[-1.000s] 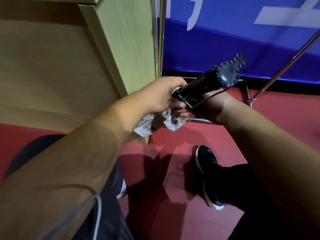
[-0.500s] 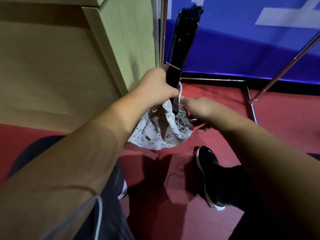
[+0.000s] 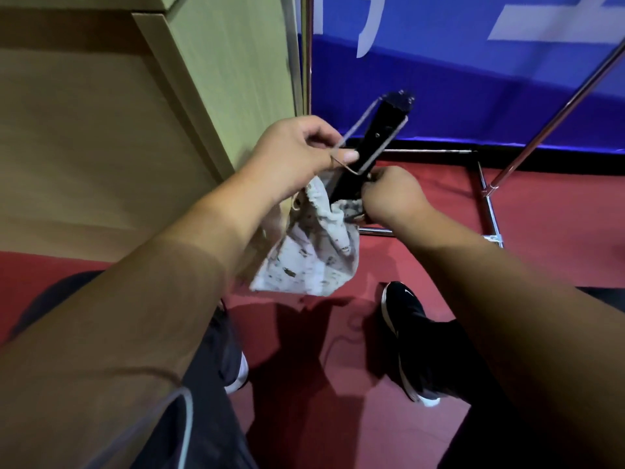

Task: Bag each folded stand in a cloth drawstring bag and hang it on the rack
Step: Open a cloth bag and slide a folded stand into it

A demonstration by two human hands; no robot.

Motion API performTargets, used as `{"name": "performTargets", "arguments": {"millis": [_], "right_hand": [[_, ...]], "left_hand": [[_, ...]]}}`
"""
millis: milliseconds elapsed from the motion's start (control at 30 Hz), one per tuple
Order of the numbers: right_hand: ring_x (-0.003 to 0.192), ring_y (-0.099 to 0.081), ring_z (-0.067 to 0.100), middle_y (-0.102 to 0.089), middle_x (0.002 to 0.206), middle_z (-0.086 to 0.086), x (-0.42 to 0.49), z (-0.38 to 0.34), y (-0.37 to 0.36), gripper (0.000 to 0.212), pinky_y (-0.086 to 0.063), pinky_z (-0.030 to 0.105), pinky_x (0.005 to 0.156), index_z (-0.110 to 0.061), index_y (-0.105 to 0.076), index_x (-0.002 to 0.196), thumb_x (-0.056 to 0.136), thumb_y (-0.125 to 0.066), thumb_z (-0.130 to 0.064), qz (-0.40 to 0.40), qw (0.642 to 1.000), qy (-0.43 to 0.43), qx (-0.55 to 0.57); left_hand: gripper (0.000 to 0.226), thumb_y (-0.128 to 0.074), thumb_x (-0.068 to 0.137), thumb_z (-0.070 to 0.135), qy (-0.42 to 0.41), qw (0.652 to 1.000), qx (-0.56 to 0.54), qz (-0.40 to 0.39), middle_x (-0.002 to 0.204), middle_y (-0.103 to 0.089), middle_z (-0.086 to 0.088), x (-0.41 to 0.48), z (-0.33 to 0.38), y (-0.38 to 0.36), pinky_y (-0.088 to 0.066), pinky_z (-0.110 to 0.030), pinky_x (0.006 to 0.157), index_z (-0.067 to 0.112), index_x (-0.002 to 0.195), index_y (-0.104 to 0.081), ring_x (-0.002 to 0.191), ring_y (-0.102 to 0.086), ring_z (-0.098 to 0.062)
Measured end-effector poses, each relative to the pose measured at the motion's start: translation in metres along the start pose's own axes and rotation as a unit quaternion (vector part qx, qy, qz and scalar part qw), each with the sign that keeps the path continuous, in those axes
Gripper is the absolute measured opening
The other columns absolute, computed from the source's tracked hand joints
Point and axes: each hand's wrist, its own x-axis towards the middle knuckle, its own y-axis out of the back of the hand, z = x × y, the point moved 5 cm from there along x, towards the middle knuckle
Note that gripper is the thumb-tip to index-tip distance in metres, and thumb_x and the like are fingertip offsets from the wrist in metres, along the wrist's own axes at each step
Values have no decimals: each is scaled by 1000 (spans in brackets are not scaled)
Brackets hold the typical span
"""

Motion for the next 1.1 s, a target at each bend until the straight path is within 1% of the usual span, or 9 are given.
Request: {"name": "performTargets", "arguments": {"millis": [133, 267, 333, 433, 567, 700, 833, 967, 1100], "right_hand": [[96, -71, 25, -78, 99, 5, 2, -2, 8, 25, -49, 29, 79, -14, -79, 106, 95, -57, -9, 28, 998, 29, 52], [91, -73, 18, -79, 98, 0, 4, -4, 11, 24, -54, 29, 75, -19, -80, 108, 99, -59, -10, 20, 995, 57, 76], [84, -75, 20, -79, 92, 2, 4, -5, 11, 24, -62, 40, 78, -19, -80, 104, 98, -59, -8, 10, 994, 64, 91], [70, -73, 12, -77, 83, 3, 3, -6, 13, 23, -61, 30, 66, -19, -75, 87, 93, -58, -5, 9, 991, 53, 120], [83, -73, 24, -76, 86, 1, -4, -10, 8, 27, -60, 36, 73, -23, -74, 93, 88, -51, -9, 13, 994, 31, 100], [89, -73, 26, -77, 91, 3, -8, -9, 2, 33, -62, 38, 79, -18, -76, 101, 85, -49, -8, 20, 992, -8, 125], [81, -75, 36, -76, 79, 9, 0, -3, 8, 24, -65, 47, 75, -9, -74, 83, 78, -50, -11, 24, 985, -36, 169], [69, -58, 27, -58, 67, 6, 1, -1, 15, 19, -50, 40, 66, -15, -58, 72, 88, -51, -19, 50, 988, -24, 143], [75, -67, 33, -63, 68, 4, 3, -9, 26, 26, -53, 35, 71, -14, -55, 74, 97, -48, -23, 87, 994, 18, 67]], "left_hand": [[22, -85, 87, 10, 7, 1000, 15, -19, 86, -76, 2, 1, -4, 10, -55, -20, 79, 24, 101, -77, 75, -66, -3], [42, -74, 90, -4, 31, 995, 81, -51, 95, -74, -4, -4, -4, 12, -40, -7, 51, 28, 118, -72, 54, -55, 6], [50, -62, 93, -15, 30, 993, 90, -73, 95, -71, -7, -8, -2, 12, -35, -6, 44, 23, 123, -71, 43, -53, 7], [54, -80, 87, -5, 2, 983, 122, -137, 111, -73, -11, -13, 1, 7, -41, -4, 52, 25, 131, -68, 52, -56, 10], [63, -95, 76, 15, -27, 964, 166, -206, 108, -71, 2, -24, -1, -13, -43, -4, 64, 25, 132, -68, 67, -60, 12], [45, -94, 77, 16, -14, 966, 202, -159, 100, -74, 4, -17, -7, -17, -48, -16, 68, 24, 113, -69, 73, -62, 2], [47, -93, 79, 28, 34, 945, 288, -151, 99, -62, 11, -13, -13, -5, -51, -30, 70, 30, 114, -62, 83, -64, -11], [24, -76, 94, 17, 78, 922, 358, -126, 93, -63, 0, -11, -26, -1, -46, -28, 57, 27, 111, -62, 70, -63, -19], [5, -72, 99, 28, 52, 931, 361, -13, 76, -58, 1, -2, -20, 15, -40, -31, 71, 24, 97, -69, 83, -61, -29]]}}
